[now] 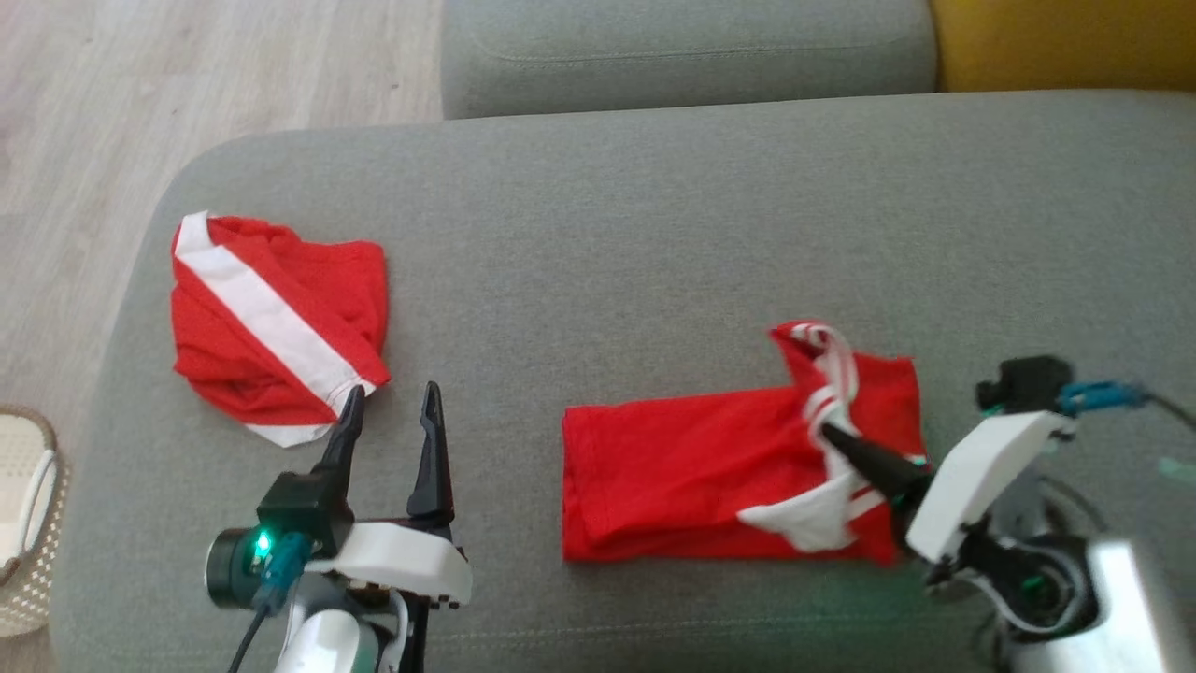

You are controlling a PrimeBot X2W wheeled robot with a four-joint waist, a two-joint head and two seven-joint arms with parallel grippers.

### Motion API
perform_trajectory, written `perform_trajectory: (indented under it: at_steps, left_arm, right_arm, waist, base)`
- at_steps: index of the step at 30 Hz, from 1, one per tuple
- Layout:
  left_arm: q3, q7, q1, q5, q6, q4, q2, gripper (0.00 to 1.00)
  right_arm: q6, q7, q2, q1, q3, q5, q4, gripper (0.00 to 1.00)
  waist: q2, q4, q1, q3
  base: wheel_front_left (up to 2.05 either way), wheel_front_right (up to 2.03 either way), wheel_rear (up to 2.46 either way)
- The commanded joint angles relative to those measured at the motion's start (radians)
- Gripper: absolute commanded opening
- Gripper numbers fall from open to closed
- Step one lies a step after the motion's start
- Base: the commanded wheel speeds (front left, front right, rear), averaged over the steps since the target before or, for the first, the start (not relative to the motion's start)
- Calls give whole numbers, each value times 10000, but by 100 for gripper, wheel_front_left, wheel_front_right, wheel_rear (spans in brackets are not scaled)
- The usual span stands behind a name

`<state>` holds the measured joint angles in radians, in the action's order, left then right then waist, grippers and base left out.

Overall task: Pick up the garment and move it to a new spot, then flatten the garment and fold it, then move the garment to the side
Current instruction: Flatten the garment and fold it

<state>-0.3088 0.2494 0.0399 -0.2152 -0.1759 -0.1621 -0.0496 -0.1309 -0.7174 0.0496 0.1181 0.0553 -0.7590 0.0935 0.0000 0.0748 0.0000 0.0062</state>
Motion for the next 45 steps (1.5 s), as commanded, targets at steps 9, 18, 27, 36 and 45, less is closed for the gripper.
perform_trajectory:
  at_steps: [9, 18, 27, 36, 45]
  left_arm:
    - [229, 124, 293, -74, 5, 273, -7, 100]
    - [-21, 124, 446, -190, -77, 212, -7, 100]
    - [-244, 124, 518, -255, -158, 173, -7, 100]
    - [-328, 124, 474, -248, -217, 180, -7, 100]
    - [-415, 124, 624, -227, -258, 160, -7, 100]
  right_arm:
    - [2, 1502, 8, 525, -1961, -1645, 712, 0]
    - [2, 2496, 7, 1046, -3451, -2358, 1530, 0]
    - [2, 3253, 7, 1643, -4014, -2570, 2228, 0]
    - [2, 3542, 7, 1924, -4272, -2470, 2607, 0]
    - [2, 3928, 7, 2283, -4339, -1981, 3441, 100]
  waist:
    - [0, 395, 0, 261]
    - [0, 910, 0, 575]
    - [0, 1415, 0, 737]
    - [0, 1559, 0, 888]
    - [0, 1467, 0, 1079]
  base:
    - [0, 0, 0]
    - [0, 0, 0]
    - [0, 0, 0]
    - [0, 0, 0]
    - [0, 0, 0]
